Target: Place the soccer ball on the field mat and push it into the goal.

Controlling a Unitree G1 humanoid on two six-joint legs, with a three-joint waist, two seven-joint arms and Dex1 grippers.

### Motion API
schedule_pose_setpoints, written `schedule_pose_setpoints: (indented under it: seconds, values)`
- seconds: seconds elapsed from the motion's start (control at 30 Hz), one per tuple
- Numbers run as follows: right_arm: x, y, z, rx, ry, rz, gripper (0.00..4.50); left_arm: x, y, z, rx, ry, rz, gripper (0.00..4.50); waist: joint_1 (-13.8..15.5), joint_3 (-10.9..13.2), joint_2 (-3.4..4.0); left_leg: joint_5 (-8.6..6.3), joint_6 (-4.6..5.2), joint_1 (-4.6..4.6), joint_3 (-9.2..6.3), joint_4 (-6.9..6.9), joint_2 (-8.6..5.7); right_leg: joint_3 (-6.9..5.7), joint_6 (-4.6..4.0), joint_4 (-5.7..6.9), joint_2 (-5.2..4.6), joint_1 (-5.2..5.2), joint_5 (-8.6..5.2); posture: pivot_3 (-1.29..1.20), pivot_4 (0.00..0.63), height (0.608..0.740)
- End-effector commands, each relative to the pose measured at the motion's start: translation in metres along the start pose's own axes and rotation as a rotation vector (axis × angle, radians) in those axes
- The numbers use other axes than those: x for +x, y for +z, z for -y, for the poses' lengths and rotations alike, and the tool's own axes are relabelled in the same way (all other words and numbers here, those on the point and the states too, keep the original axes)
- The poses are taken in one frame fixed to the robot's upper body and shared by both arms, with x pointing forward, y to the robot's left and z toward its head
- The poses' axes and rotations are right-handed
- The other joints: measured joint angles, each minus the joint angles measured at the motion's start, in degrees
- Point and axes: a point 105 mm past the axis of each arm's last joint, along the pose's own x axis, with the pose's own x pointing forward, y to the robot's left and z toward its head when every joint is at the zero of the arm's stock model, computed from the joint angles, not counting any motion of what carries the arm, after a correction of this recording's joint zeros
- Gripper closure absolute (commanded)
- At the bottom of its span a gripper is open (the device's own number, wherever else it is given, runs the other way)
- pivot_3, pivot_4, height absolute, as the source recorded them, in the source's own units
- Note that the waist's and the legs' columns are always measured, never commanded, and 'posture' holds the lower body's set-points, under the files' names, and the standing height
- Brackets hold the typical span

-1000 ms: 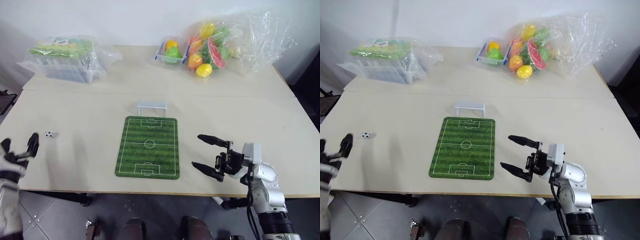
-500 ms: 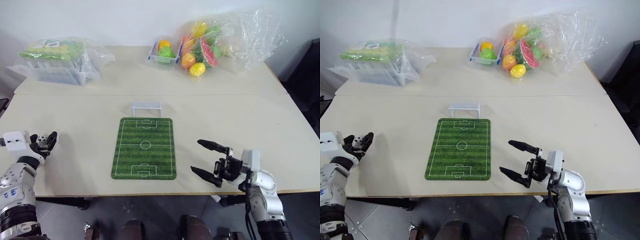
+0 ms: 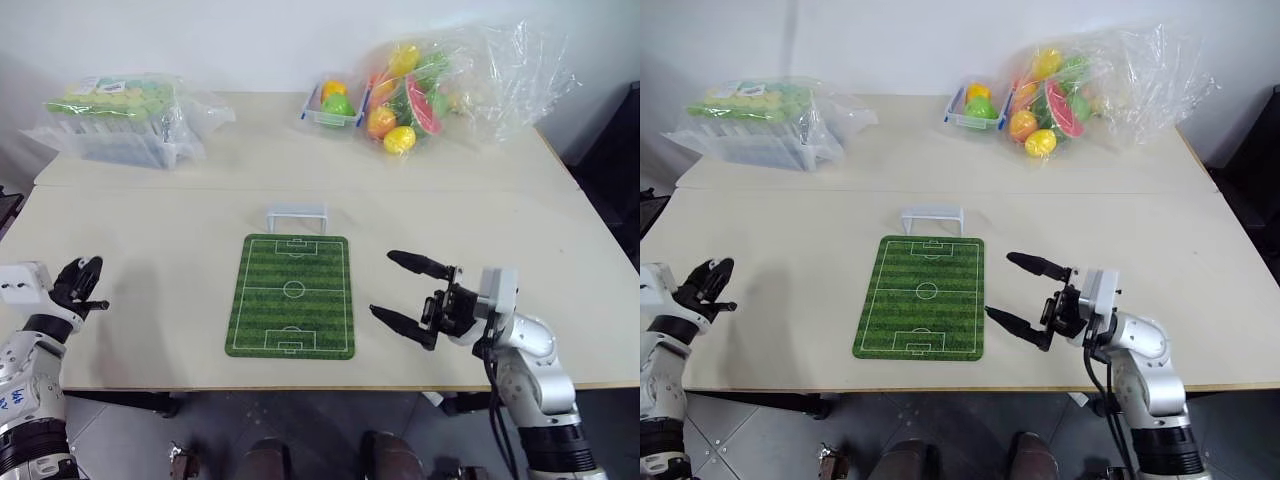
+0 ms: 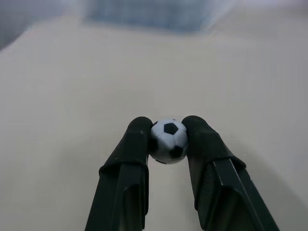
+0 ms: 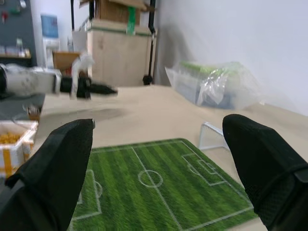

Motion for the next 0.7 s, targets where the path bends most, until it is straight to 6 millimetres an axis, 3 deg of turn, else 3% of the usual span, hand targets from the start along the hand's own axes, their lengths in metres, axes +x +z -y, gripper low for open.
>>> schedule_pose_setpoints:
  seconds: [0.03, 0.13, 0.23, 0.37, 0.5, 0.7]
  values:
    - [-0.014, 0.015, 0.003, -0.038, 0.021, -0.028, 0.0, 0.001, 0.04, 0.069, 0.08, -0.451, 0.101, 3.64, 0.1, 0.0, 0.0, -0.02, 0.0, 0.0, 0.01, 0.0, 0.0, 0.01, 0.0, -0.01, 0.0, 0.0, 0.0, 0.0, 0.15, 0.74]
    - [-0.034, 0.016, -0.004, -0.001, 0.105, -0.13, 0.0, 0.0, 0.041, 0.127, 0.147, -0.79, 0.043, 3.64, 0.5, 0.0, 0.04, -0.04, 0.05, -0.01, 0.04, 0.01, -0.01, 0.01, 0.0, -0.05, 0.0, 0.01, 0.0, 0.0, 0.15, 0.74]
    - [-0.048, 0.015, -0.01, 0.003, 0.147, -0.192, 0.0, -0.009, 0.033, 0.165, 0.149, -1.034, -0.036, 3.64, 0.8, 0.0, 0.06, -0.06, 0.08, 0.0, 0.11, 0.0, -0.01, 0.05, 0.0, -0.07, 0.0, 0.01, 0.0, 0.0, 0.15, 0.74]
    - [-0.07, 0.01, -0.021, 0.035, 0.18, -0.294, 0.0, -0.03, -0.004, 0.215, 0.227, -1.401, -0.169, 3.64, 1.0, 0.0, 0.09, -0.08, 0.11, 0.03, 0.2, -0.02, 0.01, 0.11, 0.01, -0.11, 0.02, 0.0, 0.0, 0.0, 0.15, 0.74]
    - [-0.077, 0.011, -0.023, 0.02, 0.149, -0.32, 0.0, -0.034, -0.031, 0.225, 0.334, -1.515, -0.218, 3.64, 1.0, 0.0, 0.09, -0.09, 0.12, 0.02, 0.27, 0.04, 0.02, 0.15, 0.07, -0.17, 0.05, 0.0, 0.04, 0.0, 0.15, 0.74]
    - [-0.079, 0.012, -0.028, 0.022, 0.116, -0.319, 0.0, -0.023, -0.046, 0.234, 0.364, -1.516, -0.212, 3.64, 1.3, 0.0, 0.09, -0.1, 0.14, -0.01, 0.28, 0.11, 0.04, 0.17, 0.1, -0.19, 0.07, 0.02, 0.06, 0.0, 0.15, 0.74]
